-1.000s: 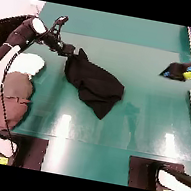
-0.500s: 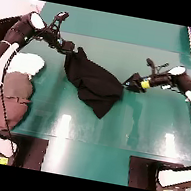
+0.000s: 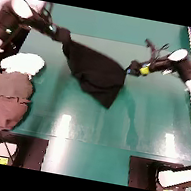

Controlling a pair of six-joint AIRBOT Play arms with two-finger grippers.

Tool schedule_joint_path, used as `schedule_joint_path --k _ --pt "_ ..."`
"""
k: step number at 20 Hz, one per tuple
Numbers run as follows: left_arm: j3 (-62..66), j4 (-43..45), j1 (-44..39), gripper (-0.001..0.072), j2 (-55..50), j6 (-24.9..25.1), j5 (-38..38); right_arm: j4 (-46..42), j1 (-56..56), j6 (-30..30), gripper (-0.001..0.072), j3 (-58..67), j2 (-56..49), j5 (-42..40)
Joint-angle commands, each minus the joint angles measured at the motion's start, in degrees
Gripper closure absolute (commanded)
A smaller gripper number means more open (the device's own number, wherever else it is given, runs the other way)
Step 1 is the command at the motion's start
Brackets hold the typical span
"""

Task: Fold the shirts.

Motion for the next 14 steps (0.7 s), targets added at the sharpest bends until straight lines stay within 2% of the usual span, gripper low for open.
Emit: schedule_joint_path --k 1,4,8,11,14 --pt "3.1 0.5 0.0 0.0682 11.7 0.1 1.6 -5.9 -2.7 -0.1 0.0693 7.4 10.1 3.2" --pt "6.1 -0.7 0.0 0.0682 22.3 0.0 1.2 -7.0 -5.1 -0.1 0.0693 14.1 20.6 6.8" --pt "9.0 -6.0 0.0 0.0682 32.9 0.0 1.6 -7.1 -5.9 0.0 0.0693 19.0 31.7 7.0" --pt "11.6 -9.6 0.0 0.0682 35.2 0.0 0.4 -8.0 -5.9 1.3 0.0693 19.8 37.0 6.6" --pt "13.0 -10.1 0.0 0.0683 35.1 0.1 -1.9 -15.6 -5.9 6.3 0.0693 19.8 39.6 7.8"
